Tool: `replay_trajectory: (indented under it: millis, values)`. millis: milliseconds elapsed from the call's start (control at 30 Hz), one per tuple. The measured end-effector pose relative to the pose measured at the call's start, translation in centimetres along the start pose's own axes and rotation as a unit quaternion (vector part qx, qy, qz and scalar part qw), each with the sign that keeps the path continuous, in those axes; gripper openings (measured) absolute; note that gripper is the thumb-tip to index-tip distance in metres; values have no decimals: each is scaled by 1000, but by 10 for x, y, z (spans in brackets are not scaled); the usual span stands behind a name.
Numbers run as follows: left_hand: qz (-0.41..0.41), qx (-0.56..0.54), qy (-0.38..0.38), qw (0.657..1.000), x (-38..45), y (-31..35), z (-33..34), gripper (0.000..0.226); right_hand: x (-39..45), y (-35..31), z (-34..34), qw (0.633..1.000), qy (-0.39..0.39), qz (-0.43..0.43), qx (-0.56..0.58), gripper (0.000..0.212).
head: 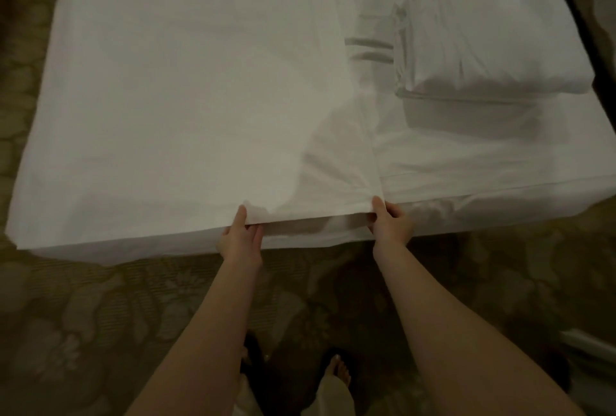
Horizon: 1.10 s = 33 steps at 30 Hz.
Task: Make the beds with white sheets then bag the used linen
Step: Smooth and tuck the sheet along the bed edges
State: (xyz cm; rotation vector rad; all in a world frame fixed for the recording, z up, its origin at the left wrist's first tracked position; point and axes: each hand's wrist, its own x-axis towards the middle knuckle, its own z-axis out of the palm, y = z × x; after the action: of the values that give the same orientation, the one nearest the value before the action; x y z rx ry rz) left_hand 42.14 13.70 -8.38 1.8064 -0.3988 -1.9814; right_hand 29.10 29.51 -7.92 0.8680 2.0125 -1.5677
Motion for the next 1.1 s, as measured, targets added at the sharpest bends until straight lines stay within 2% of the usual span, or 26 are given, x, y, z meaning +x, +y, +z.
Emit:
replay_trajectory:
  millis: [100, 167, 267, 400, 500, 600, 700, 800, 967, 1033, 1100]
  values:
    - [13, 3, 9, 1000, 6, 9, -5, 42, -15, 6, 11, 981, -37, 128, 143, 16]
    - [25, 16, 3, 1000, 5, 11, -7, 33, -28, 7, 24, 966, -97, 171, 169, 23]
    - [37, 38, -16, 998, -2, 13, -14, 14, -38, 5, 45, 965, -119, 158, 175, 35]
    - [52, 73, -14, 996, -8, 8, -30, 14, -49, 18, 41, 980, -61, 127, 140, 14]
    - [20, 54, -26, 998, -3, 13, -32, 18, -52, 24, 35, 978, -54, 160, 119, 22]
    - [0, -2, -33, 999, 8, 28, -35, 21, -52, 18, 37, 959, -136, 218, 115, 41]
    - [33, -39, -3, 999, 17, 49, -43, 17, -54, 14, 48, 943, -187, 229, 155, 41]
    - [60, -32, -19, 998, 13, 54, -54, 12, -63, 15, 63, 946, -150, 191, 213, 46]
    - [63, -6, 5, 998, 8, 45, -61, 12, -73, 28, 67, 973, -30, 166, 159, 57]
    - [34, -42, 10, 998, 13, 54, -60, 28, -80, 25, 76, 965, -29, 181, 190, 54]
    - [21, -87, 14, 996, 25, 70, -64, 26, -91, 22, 89, 958, -50, 181, 215, 55]
